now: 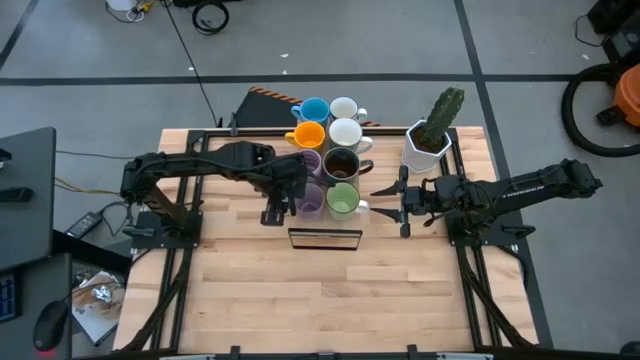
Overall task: Place coffee mugs
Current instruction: Put the purple mug on the shelf, then return to Home Position
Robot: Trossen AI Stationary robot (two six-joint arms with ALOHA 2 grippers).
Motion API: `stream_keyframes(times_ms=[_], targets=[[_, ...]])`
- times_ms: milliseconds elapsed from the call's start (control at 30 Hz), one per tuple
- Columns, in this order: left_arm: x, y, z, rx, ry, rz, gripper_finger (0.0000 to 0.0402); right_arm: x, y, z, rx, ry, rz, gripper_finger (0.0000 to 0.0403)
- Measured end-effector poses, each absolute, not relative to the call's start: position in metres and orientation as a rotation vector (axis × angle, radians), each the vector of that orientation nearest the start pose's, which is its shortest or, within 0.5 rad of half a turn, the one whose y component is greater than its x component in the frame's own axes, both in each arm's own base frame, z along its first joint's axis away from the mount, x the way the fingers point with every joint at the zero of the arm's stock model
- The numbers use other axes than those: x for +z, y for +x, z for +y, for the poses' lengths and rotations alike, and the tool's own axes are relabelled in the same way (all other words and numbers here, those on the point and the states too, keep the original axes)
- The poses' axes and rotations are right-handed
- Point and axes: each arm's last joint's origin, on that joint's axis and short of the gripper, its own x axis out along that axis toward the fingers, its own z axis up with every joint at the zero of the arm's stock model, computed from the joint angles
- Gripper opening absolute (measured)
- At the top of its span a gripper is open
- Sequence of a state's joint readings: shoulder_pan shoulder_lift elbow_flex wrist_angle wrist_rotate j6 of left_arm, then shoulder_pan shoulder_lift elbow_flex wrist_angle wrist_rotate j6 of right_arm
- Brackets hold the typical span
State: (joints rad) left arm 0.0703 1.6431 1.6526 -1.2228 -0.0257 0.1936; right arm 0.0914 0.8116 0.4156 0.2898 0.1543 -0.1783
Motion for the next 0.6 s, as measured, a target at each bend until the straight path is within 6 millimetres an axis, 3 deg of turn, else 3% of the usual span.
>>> stream_keyframes(times_ms=[400,600], targets=[[0.37,0.308,0.018,-0.024,0.168,1.202,0.0215,0.245,0.183,0.012,-0.053,-0.193,0.122,0.0181],[0.381,0.284,0.026,0.014,0.15,1.131,0.0215,0.244,0.183,0.013,-0.05,-0.195,0.132,0.0181]])
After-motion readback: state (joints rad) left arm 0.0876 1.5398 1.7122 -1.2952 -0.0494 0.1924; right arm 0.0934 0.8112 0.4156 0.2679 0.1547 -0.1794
